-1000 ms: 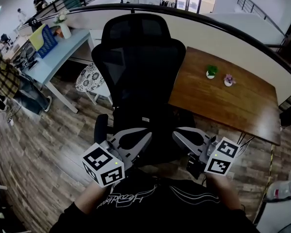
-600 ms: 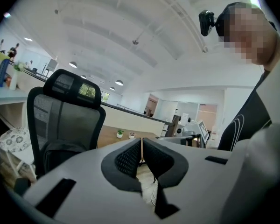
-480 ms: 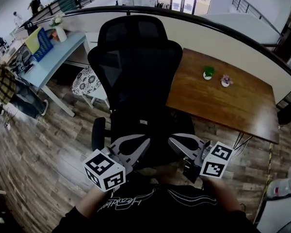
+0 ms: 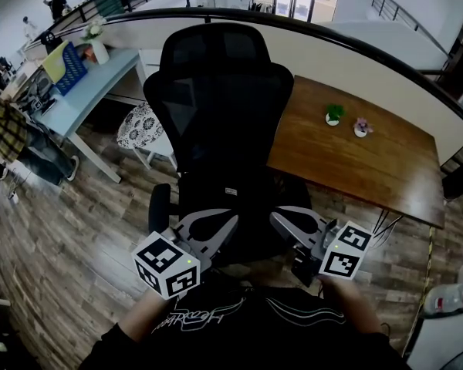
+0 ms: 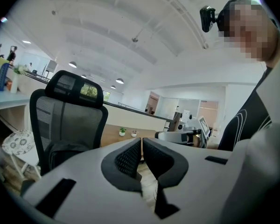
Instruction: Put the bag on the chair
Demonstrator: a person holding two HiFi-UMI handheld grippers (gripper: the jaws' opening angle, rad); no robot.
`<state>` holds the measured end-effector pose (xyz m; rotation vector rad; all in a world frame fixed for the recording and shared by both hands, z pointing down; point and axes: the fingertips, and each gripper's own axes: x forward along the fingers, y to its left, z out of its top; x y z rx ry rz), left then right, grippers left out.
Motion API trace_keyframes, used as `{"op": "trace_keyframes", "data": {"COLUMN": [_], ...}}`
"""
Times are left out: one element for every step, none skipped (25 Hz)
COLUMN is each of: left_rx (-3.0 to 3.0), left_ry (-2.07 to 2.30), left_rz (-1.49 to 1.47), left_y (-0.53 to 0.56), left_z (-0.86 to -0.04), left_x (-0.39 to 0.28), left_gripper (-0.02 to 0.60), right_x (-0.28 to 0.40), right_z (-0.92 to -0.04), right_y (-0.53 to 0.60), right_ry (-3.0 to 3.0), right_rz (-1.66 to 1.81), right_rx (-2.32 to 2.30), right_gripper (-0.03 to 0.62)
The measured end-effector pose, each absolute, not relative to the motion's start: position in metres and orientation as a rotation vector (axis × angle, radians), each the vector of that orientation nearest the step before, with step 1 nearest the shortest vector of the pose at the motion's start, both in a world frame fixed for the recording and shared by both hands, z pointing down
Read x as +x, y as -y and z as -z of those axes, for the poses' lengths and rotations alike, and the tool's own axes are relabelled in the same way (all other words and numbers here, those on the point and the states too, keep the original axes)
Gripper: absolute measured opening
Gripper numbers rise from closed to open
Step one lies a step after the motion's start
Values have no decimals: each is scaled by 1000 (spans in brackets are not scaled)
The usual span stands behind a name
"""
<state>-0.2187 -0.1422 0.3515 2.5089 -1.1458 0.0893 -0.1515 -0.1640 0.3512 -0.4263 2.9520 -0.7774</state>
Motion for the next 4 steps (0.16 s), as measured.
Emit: {"op": "trace_keyframes", "data": {"left_rx": [2509,2510,2509,2509], "left_ry": [1148,1151,1153,1156], "left_rz": [-91,-93,-94,-96], "left_y": [142,143,143,144], "left_z": [-352,-352,-353,-353], "left_x": [-219,-219,-220,-220], "left_gripper": [37,37,37,37], "right_x": [-152,-152,-152,-152], "right_z": [-351,-352,-352,-353], "right_y": [164,164,165,165], "right_ry": [-2952,-2951,-2951,-2950], "right_rz": [776,776,775,775], "right_rx": [-428,-430,-432,-434], "right_gripper": [-5,-5,-5,-5]}}
